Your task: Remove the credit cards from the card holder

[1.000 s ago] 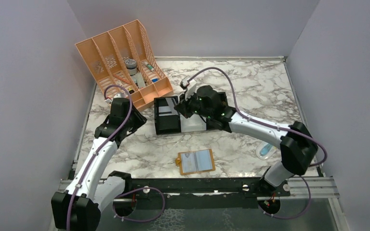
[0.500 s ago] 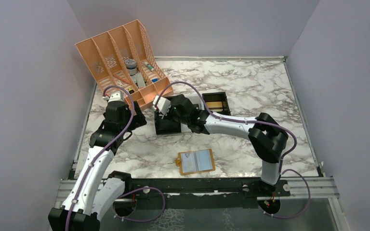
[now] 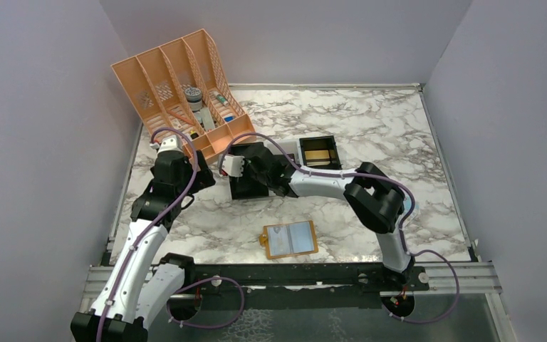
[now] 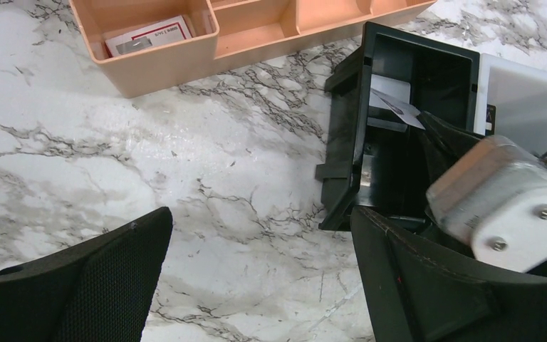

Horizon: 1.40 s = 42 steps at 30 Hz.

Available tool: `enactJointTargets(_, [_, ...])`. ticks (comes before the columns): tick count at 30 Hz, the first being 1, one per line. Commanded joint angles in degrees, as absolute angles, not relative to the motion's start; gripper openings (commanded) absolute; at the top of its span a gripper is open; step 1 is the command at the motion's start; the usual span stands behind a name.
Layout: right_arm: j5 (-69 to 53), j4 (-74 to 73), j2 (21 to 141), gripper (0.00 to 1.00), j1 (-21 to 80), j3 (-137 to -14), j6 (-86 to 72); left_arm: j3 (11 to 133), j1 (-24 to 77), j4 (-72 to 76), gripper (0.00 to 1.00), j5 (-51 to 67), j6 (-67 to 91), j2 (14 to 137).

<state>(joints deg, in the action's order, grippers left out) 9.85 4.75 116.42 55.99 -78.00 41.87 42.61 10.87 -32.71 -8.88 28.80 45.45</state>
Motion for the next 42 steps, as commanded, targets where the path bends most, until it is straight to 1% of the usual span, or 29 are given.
enactJointTargets(1, [13.16,6.76,119.64,0.03,55.92,-81.72,47.69,42.01,10.55,-33.36,0.99,-11.15,28.3,44.02])
enactJointTargets(10, [15.54,6.68,125.23,0.08,55.98,-85.7,52.6,41.84,10.55,-33.4,0.99,-11.43,28.34,43.38])
enactJointTargets(18, [15.48,2.79,128.19,0.12,55.97,-89.12,51.57,41.8,10.55,-33.44,0.99,-12.0,28.47,42.85])
enactJointTargets(19, [15.39,2.13,128.35,0.15,55.89,-89.5,51.18,41.75,10.55,-33.56,0.99,-12.04,28.48,42.83])
enactJointTargets(20, [15.24,1.18,128.59,0.21,55.83,-89.86,50.77,41.75,10.5,-33.5,0.99,-12.04,28.48,42.87])
enactJointTargets(21, [14.84,0.04,128.77,0.25,55.89,-90.35,50.47,41.75,10.54,-33.5,0.99,-12.04,28.43,42.86])
enactJointTargets(25, [13.8,-2.82,128.81,0.27,55.88,-91.33,48.94,41.79,10.55,-33.53,0.99,-12.0,28.43,42.97])
enactJointTargets(28, [13.47,-4.05,128.54,0.39,55.78,-91.3,48.35,41.79,10.55,-33.45,0.99,-11.8,28.43,43.06])
enactJointTargets(34, [11.36,-4.9,127.1,0.43,55.48,-91.52,45.33,41.75,10.55,-33.46,0.99,-11.52,28.46,43.44])
enactJointTargets(36, [11.02,-4.37,126.9,0.45,55.41,-91.48,45.04,41.75,10.55,-33.45,0.99,-11.46,28.47,43.53])
enactJointTargets(42, [11.16,-4.12,127.07,0.46,55.28,-92.1,44.7,41.66,10.55,-33.41,0.99,-11.25,28.47,43.76])
